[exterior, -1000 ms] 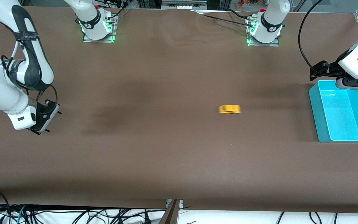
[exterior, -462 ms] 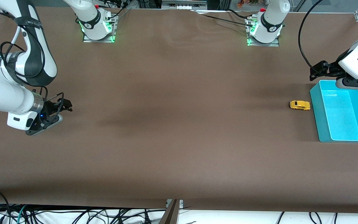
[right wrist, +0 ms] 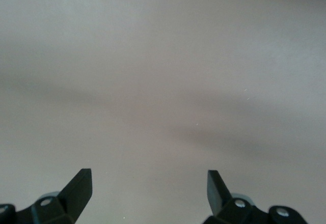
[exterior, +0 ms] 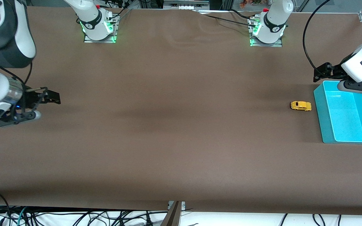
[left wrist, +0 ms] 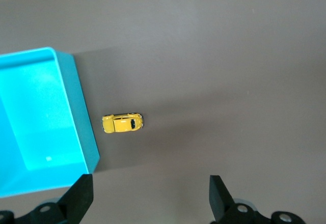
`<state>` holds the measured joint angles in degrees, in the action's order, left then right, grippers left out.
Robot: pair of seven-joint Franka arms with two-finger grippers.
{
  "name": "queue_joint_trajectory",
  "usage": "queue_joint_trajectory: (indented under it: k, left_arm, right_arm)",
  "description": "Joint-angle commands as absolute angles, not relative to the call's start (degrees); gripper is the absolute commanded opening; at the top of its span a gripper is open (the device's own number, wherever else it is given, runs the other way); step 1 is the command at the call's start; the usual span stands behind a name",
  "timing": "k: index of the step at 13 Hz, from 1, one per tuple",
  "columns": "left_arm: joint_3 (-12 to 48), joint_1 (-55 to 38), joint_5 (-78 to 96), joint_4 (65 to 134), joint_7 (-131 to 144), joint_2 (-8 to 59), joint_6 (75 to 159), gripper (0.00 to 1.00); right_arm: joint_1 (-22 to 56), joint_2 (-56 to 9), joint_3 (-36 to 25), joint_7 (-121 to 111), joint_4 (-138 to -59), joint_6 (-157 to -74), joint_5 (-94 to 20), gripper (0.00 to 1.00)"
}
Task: Wind and store yellow beetle car
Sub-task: 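Reach the left gripper down to the car beside the cyan bin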
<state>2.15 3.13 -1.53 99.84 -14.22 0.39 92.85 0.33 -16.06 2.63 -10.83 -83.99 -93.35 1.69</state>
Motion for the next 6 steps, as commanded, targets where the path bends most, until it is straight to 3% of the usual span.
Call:
queue_joint_trajectory:
  k: [1,6]
  left_arm:
    - [2.37,5.97,-2.02,98.09,-30.35,3.95,91.76,1.0]
    - [2.29,11.33,-3.07,100.36,-60.15,10.97,95.18,1.0]
  right_arm:
    - [0.09,-14.08,2.55,-10.02,-82.35,-91.84,2.72,1.0]
    - [-3.85,-7.83,1.41,-10.02,-82.7,-92.02,2.55,1.0]
